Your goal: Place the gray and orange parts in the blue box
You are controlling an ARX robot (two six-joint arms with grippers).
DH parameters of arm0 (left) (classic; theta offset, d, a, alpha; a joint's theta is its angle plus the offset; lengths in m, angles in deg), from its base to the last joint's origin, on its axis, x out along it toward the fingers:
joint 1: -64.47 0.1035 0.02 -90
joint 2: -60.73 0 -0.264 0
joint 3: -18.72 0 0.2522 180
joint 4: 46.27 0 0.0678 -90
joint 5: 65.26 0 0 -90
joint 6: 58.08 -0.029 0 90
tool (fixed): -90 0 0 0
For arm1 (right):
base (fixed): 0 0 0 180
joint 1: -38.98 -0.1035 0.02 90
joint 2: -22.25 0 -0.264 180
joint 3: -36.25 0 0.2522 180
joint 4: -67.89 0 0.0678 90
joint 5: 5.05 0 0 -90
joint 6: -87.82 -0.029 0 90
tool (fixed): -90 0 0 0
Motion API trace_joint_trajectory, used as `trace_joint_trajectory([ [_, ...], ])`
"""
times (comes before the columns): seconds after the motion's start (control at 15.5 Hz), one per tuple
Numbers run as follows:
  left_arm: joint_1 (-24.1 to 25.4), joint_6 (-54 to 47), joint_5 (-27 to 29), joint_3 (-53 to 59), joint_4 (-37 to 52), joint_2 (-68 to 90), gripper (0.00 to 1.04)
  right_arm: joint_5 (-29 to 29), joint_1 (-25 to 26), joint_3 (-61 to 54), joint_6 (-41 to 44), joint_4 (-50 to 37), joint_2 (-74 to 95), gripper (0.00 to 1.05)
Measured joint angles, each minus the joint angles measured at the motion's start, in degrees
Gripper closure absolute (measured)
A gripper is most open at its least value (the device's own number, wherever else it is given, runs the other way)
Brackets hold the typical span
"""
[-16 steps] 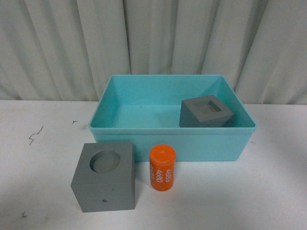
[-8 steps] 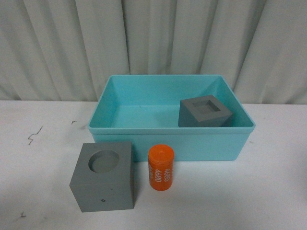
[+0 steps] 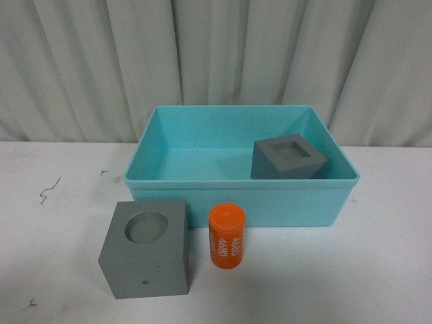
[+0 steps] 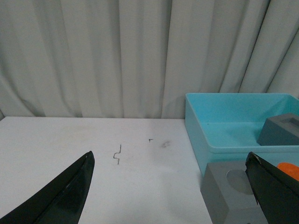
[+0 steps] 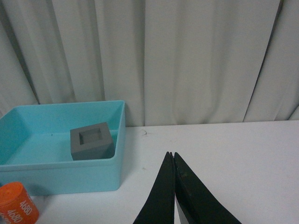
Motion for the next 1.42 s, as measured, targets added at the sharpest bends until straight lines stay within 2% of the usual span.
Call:
trace_joint_trajectory([
  [0.32,0.0,0.0,0.0,0.0,0.0,0.0,0.07,0.02,0.0,-2.21,0.0,4.87,-7.19,1.03],
  [0.39,0.0,0.0,0.0,0.0,0.0,0.0,0.07,0.02,0.0,-3.72,0.0,2.82,-7.98,1.03],
  [0.84,0.0,0.0,0.0,0.0,0.0,0.0,0.07,0.02,0.0,-3.78,0.0,11.74,-16.44,1.03],
  [0.9,0.0,0.0,-0.02,0.0,0.02,0.0,0.07,0.0,0.0,-3.69,0.0,14.73,-18.45,1.03],
  [0.97,0.0,0.0,0.07,0.0,0.0,0.0,0.07,0.02,0.0,-3.76,0.02,22.32,-24.61,1.03],
  [1.22,0.0,0.0,-0.02,0.0,0.0,0.0,0.07,0.02,0.0,-3.76,0.02,22.01,-26.08,1.03],
  [1.29,0.0,0.0,-0.02,0.0,0.0,-0.02,0.07,0.04,0.0,-3.76,0.02,21.97,-26.08,0.98],
  [1.42,0.0,0.0,0.0,0.0,0.0,-0.02,0.07,0.02,0.0,-3.76,0.02,21.97,-26.08,0.75],
])
